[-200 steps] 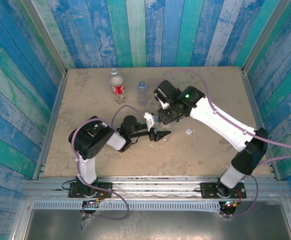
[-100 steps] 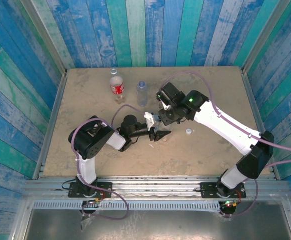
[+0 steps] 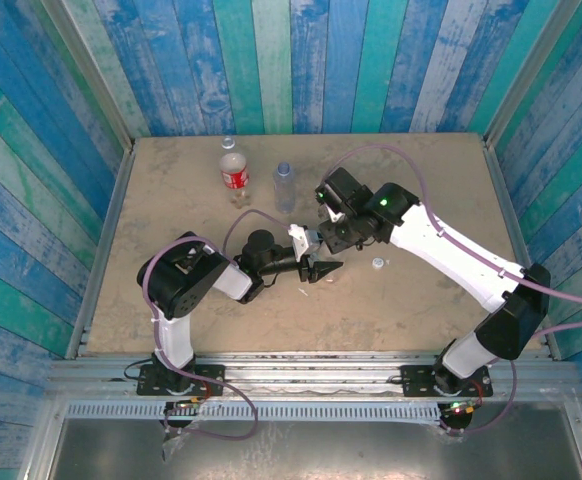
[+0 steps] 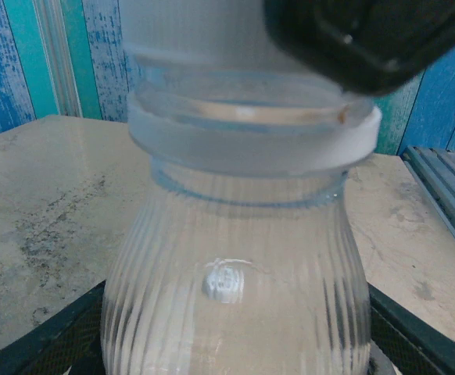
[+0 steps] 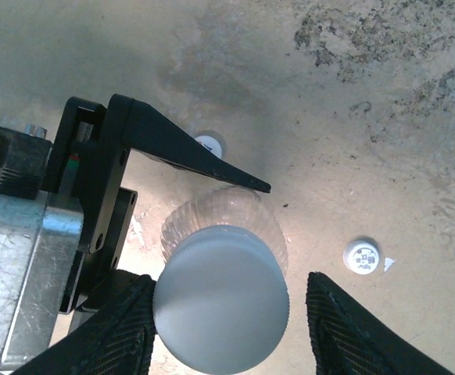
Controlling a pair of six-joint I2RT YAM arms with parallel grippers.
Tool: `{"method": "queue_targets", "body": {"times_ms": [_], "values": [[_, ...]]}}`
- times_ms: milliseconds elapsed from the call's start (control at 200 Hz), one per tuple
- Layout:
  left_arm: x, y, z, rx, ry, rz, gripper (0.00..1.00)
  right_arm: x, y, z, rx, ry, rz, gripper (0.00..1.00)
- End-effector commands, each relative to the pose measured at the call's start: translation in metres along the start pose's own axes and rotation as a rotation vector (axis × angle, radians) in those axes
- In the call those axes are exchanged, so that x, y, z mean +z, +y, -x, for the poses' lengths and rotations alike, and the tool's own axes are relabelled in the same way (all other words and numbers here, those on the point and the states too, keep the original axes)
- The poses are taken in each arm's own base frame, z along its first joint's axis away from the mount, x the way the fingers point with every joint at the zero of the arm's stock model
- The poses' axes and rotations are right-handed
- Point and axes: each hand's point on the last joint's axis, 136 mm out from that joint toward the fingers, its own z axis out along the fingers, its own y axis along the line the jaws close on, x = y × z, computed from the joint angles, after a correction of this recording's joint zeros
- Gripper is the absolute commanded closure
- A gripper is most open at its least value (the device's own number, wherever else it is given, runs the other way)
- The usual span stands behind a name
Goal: Screw on the bottle caps
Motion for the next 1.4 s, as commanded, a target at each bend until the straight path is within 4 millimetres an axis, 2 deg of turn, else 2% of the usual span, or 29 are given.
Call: {"method": "queue_targets", "body": {"times_ms": [0, 150, 296, 386, 491, 616, 917, 1393], "values": [[-0.004, -0.013, -0.014, -0.056, 0.069, -0.046, 0.36, -0.011, -0.005, 0.001, 0.006, -0.010, -0.016, 0.39], [-0.004, -0.013, -0.015, -0.055, 0.072, -0.044, 0.36, -0.020, 0.000, 0.006, 0.006, -0.039, 0.021, 0.26], [-0.004, -0.012, -0.015, -0.059, 0.071, -0.044, 0.36, -0.033, 0.005, 0.012, 0.011, -0.093, 0.066, 0.24], [-0.004, -0.012, -0.015, -0.057, 0.067, -0.044, 0.36, -0.040, -0.002, 0.016, 0.049, -0.136, 0.054, 0.27], [-0.004, -0.013, -0.015, -0.056, 0.068, -0.045, 0.36, -0.041, -0.008, 0.018, 0.081, -0.165, 0.054, 0.35], [-0.004, -0.012, -0.015, -0.058, 0.071, -0.043, 0.36, -0.033, -0.014, 0.014, 0.096, -0.150, 0.051, 0.47], [-0.004, -0.013, -0.013, -0.053, 0.071, -0.043, 0.36, -0.008, -0.018, 0.001, 0.113, -0.063, 0.068, 0.59], [-0.004, -0.012, -0.015, -0.056, 0.073, -0.042, 0.36, 0.003, -0.010, -0.010, 0.092, -0.014, 0.113, 0.60]]}}
